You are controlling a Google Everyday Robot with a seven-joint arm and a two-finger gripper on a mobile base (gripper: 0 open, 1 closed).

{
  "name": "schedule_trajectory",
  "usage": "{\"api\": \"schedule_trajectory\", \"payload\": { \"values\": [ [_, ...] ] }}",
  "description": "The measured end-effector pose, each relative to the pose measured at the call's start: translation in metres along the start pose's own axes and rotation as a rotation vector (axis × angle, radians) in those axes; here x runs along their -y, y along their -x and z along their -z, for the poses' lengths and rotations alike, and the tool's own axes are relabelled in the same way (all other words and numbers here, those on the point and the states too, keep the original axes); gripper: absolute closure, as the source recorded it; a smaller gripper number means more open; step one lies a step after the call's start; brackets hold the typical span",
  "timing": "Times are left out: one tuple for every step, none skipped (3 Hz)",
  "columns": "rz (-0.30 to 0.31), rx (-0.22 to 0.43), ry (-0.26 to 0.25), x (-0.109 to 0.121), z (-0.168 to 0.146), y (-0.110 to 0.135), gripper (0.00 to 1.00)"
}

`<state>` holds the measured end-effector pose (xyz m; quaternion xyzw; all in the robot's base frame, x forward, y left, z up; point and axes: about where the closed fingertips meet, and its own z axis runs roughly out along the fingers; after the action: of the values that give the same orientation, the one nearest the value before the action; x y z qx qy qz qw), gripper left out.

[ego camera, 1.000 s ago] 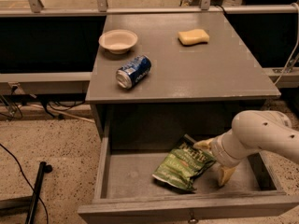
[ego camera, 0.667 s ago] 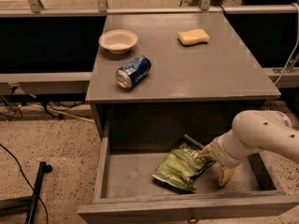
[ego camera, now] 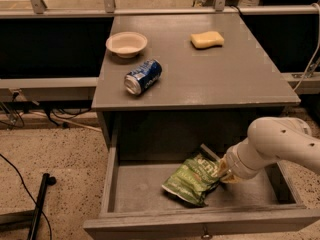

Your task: Pick green jalapeno chip bag from top drawer and place on counter

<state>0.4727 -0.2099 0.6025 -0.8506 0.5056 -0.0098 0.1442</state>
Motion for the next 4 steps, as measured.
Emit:
{"api": "schedule_trajectory", "payload": {
  "values": [
    [-0.092, 0.032, -0.036, 0.0, 0.007, 0.0, 1.0],
    [-0.17, 0.077, -0.086, 0.009, 0.024, 0.01, 1.0],
    [-0.21, 0.142, -0.14, 0.022, 0.057, 0.025, 1.0],
    [-0.196, 0.172, -0.194, 0.036, 0.098, 0.044, 1.0]
  ]
}}
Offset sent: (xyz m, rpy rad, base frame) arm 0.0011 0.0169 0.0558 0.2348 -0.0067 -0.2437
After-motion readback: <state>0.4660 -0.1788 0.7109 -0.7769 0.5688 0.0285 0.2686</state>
